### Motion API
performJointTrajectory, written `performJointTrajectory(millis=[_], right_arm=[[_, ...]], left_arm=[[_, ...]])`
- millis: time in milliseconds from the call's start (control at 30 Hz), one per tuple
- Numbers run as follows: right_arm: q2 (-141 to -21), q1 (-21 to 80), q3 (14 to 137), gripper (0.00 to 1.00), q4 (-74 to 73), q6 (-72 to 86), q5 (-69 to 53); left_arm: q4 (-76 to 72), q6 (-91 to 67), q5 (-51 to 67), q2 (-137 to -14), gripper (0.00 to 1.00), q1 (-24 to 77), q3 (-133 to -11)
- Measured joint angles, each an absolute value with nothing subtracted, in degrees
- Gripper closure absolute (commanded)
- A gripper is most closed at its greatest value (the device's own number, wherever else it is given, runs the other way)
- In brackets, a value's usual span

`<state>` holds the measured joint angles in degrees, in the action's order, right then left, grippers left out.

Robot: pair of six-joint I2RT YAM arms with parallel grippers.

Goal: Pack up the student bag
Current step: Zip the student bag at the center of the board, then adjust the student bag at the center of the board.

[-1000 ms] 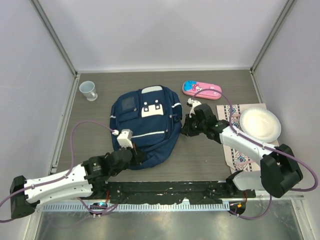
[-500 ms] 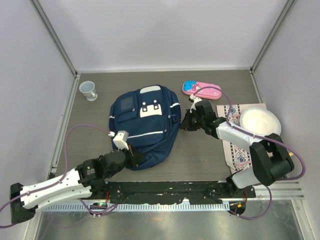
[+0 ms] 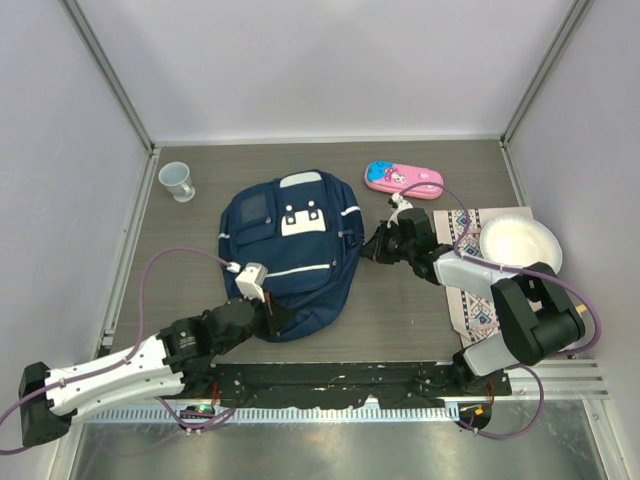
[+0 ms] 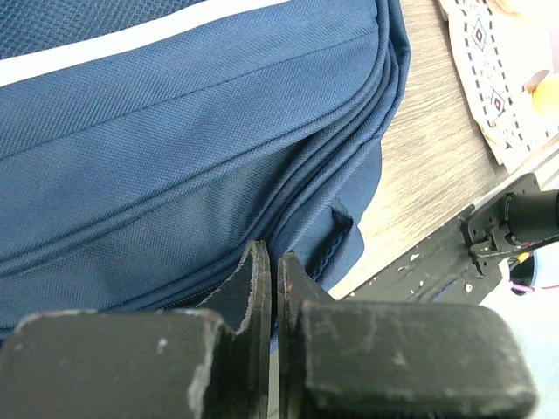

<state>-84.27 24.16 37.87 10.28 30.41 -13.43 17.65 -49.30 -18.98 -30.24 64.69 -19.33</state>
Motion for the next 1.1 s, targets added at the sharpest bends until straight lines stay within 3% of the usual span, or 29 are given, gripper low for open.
performJointTrajectory(millis=[100,167,200,233,267,300,333,400,533,700,1000,1100], right_arm=[[-84.3,23.2,37.9,0.97,10.0,30.5,-13.1],[-84.2,22.2,37.9,0.9,9.0,30.6,-13.0],[-84.2,21.8,37.9,0.84,8.4,30.6,-13.0],[-84.2,21.2,38.1,0.69,7.6,30.6,-13.0],[-84.2,20.6,38.4,0.61,6.5,30.5,-12.7],[-84.2,19.9,39.0,0.55,5.5,30.4,-10.5],[-84.2,18.4,39.7,0.45,4.6,30.2,-7.7],[-84.1,15.3,41.0,0.38,4.4,30.4,-2.7],[-80.3,12.2,42.2,0.3,2.9,30.3,5.5],[-72.3,12.8,42.1,0.28,-0.7,30.6,8.3],[-71.2,12.8,36.2,0.28,4.3,36.8,-4.6],[-75.4,12.8,32.1,0.35,9.7,40.4,-10.4]], left_arm=[[14.4,-47.9,-17.6,-33.4,1.0,64.7,-19.4],[11.6,-46.9,-16.3,-36.0,0.94,64.6,-19.7],[10.4,-46.4,-15.7,-37.3,0.78,64.6,-19.9],[9.1,-45.9,-15.1,-39.0,0.69,64.6,-20.3],[7.9,-45.4,-14.5,-40.9,0.59,64.6,-20.8],[8.1,-45.2,-13.3,-42.7,0.42,64.6,-21.7],[8.3,-44.9,-12.4,-44.3,0.36,64.8,-22.3],[9.4,-44.4,-11.9,-47.2,0.25,65.2,-23.4],[11.7,-44.1,-13.3,-49.6,0.15,65.2,-25.4],[14.6,-43.2,-18.2,-45.5,0.0,65.2,-27.4],[19.3,-43.2,-27.5,-30.5,0.0,65.2,-27.3],[21.3,-44.0,-28.7,-29.6,0.0,65.2,-27.3]])
